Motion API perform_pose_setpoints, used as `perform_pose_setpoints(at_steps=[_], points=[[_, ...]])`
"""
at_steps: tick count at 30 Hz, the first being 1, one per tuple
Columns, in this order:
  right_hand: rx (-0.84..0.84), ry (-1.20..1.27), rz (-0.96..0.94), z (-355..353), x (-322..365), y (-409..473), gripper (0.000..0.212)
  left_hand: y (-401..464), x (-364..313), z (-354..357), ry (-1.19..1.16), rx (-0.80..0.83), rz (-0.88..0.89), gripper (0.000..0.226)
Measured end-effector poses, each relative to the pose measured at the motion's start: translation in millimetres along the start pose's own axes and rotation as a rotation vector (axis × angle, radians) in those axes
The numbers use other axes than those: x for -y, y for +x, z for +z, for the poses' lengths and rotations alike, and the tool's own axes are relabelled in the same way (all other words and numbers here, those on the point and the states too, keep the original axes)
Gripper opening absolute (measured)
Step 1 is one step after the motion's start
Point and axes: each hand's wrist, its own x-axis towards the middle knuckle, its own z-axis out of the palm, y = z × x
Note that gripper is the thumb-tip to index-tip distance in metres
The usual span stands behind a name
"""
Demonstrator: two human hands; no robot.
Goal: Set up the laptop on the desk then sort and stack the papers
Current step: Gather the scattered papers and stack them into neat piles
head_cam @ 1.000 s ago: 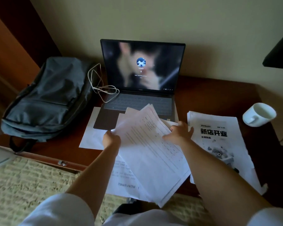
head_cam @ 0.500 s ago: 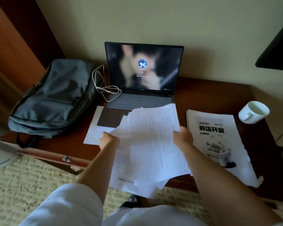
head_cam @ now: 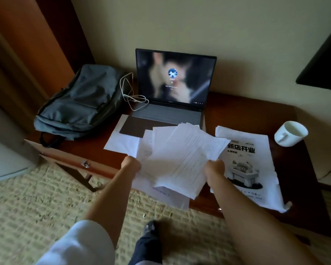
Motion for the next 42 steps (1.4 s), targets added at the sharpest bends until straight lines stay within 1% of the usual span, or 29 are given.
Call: perform_pose_setpoints(at_steps=[1, 2, 3, 4, 5, 6, 7, 8, 9, 10, 12, 14, 16, 19, 21, 25, 28, 30, 31, 32, 33, 34, 35, 37, 38, 39, 41, 42], points=[[0.044, -0.041, -0.010, -4, -4, -3, 0.037, -5, 1, 4, -0.122, 0.006, -0.055, 0.037], [0.077, -0.077, -0.020, -7, -9, -6, 0.037, -12, -5, 3, -0.400, -0.001, -0.201, 0.037], [0.099, -0.100, -0.026, -11, -14, -8, 0.037, -14, -5, 3, -0.582, -0.005, -0.273, 0.037], [0.119, -0.104, -0.029, -16, -20, -9, 0.038, -18, -2, 7, -0.686, -0.050, -0.308, 0.037], [0.142, -0.099, -0.030, -19, -25, -10, 0.038, -29, 0, 6, -0.703, -0.037, -0.335, 0.037], [0.167, -0.091, -0.025, -23, -30, -10, 0.039, -30, 6, 13, -0.694, 0.010, -0.341, 0.037], [0.194, -0.086, -0.011, -26, -34, -13, 0.039, -30, 13, 24, -0.763, 0.057, -0.370, 0.034], [0.223, -0.088, 0.004, -28, -38, -16, 0.039, -36, 15, 28, -0.934, 0.100, -0.444, 0.028], [0.251, -0.096, 0.016, -29, -41, -18, 0.038, -43, 15, 30, -0.961, 0.177, -0.398, 0.019], [0.274, -0.104, 0.024, -31, -44, -21, 0.038, -49, 17, 34, -0.966, 0.202, -0.364, 0.016], [0.301, -0.108, 0.011, -32, -47, -24, 0.039, -60, 14, 37, -0.952, 0.241, -0.329, 0.032], [0.322, -0.098, -0.017, -34, -49, -29, 0.039, -70, 14, 38, -1.009, 0.297, -0.296, 0.038], [0.305, -0.135, -0.028, -35, -47, -35, 0.036, -76, 21, 34, -1.023, 0.345, -0.285, 0.034], [0.319, -0.135, -0.014, -27, -44, -43, 0.038, -72, 44, 29, -0.987, 0.390, -0.331, 0.029], [0.359, -0.075, 0.028, -19, -43, -52, 0.035, -73, 56, 23, -0.972, 0.450, -0.382, 0.026], [0.414, 0.125, 0.105, -5, -48, -75, 0.031, -73, 72, 15, -0.963, 0.544, -0.379, 0.028], [0.428, 0.119, 0.127, 3, -46, -79, 0.034, -69, 75, 14, -0.994, 0.501, -0.373, 0.030], [0.423, 0.072, 0.124, 9, -42, -85, 0.033, -63, 73, 10, -1.132, 0.439, -0.376, 0.030], [0.420, 0.060, 0.120, 12, -40, -88, 0.033, -60, 72, 7, -1.201, 0.417, -0.378, 0.038], [0.422, 0.055, 0.121, 14, -40, -91, 0.033, -56, 72, 5, -1.217, 0.405, -0.381, 0.045], [0.434, 0.045, 0.132, 14, -39, -94, 0.032, -54, 73, 3, -1.215, 0.421, -0.372, 0.046], [0.448, 0.027, 0.149, 12, -41, -94, 0.031, -54, 74, 0, -1.173, 0.445, -0.360, 0.039], [0.470, -0.010, 0.174, 9, -43, -94, 0.030, -52, 77, 1, -1.105, 0.468, -0.345, 0.026], [0.514, -0.084, 0.216, 1, -50, -91, 0.034, -49, 89, 5, -0.888, 0.511, -0.353, 0.003], [0.520, -0.103, 0.231, 0, -53, -91, 0.034, -51, 95, 5, -0.784, 0.533, -0.357, 0.006], [0.513, -0.117, 0.239, 0, -55, -91, 0.033, -51, 102, 5, -0.758, 0.578, -0.368, 0.016], [0.497, -0.118, 0.215, 6, -57, -90, 0.036, -50, 106, 2, -0.852, 0.614, -0.344, 0.034], [0.486, -0.118, 0.193, 12, -56, -88, 0.040, -50, 103, -2, -0.936, 0.631, -0.316, 0.035]])
